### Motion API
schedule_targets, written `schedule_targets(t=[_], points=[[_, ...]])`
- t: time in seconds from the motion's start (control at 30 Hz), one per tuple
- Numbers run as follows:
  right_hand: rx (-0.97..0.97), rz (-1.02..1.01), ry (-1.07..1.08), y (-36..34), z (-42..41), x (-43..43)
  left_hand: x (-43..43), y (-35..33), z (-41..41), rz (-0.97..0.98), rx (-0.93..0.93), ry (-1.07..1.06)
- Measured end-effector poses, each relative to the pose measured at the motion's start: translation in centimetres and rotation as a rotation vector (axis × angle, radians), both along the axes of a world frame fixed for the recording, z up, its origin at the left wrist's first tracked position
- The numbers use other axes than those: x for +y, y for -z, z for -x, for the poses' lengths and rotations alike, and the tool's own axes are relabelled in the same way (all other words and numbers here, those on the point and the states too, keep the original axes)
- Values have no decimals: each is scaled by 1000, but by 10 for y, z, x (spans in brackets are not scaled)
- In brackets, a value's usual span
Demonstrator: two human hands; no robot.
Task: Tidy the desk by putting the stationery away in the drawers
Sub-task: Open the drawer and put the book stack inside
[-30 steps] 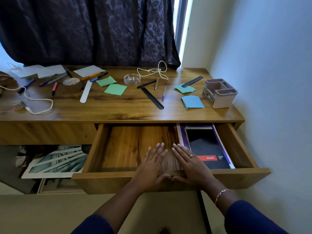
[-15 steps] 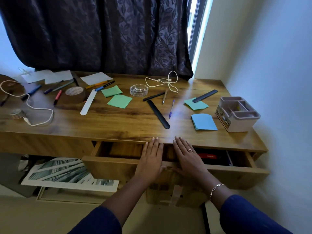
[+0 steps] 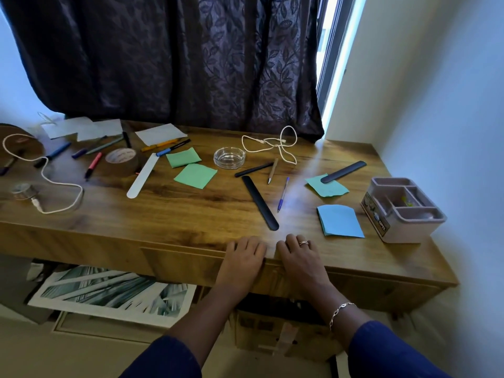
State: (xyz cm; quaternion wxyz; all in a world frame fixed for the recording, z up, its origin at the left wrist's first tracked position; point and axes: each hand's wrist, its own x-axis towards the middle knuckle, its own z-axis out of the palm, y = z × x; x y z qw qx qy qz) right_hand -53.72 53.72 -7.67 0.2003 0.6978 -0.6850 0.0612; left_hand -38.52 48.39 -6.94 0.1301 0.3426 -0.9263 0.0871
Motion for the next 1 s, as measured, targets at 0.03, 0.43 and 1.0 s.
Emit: schedule_targets(t=[0.03,0.43,1.0], points=[[-2,10,3,-1,0,-3,-1,-3,3,17,3,0],[-202,82,-64,-6,8,-6,-10,-9,-4,-225,-23,-2],[-518,-84,-87,-35,16,-75,-85,-26,-15,-483,56,-42]])
